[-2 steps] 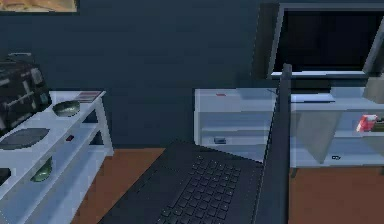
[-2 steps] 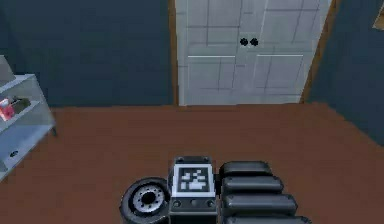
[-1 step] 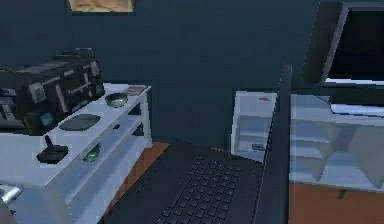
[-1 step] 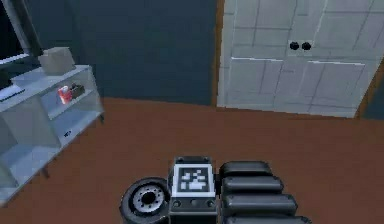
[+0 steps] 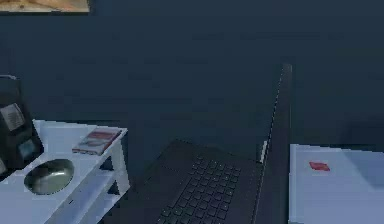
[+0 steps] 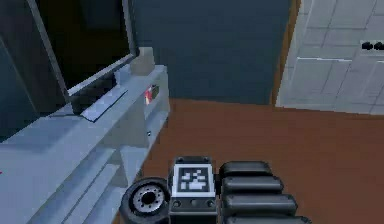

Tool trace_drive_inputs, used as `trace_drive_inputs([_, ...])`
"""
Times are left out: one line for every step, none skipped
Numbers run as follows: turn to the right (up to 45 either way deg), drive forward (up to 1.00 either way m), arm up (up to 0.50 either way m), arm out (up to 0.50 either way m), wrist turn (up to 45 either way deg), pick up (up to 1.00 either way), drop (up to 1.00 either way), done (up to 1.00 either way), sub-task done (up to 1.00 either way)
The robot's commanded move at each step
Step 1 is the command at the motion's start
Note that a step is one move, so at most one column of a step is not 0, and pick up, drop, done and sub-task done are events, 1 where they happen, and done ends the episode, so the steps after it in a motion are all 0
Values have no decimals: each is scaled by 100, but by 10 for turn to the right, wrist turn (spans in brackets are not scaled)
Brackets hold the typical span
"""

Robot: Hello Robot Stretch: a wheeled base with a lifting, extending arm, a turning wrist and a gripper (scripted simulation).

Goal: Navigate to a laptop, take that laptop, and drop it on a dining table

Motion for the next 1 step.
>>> trace_drive_inputs([-450,0,0,0,0,0,0,0,0])
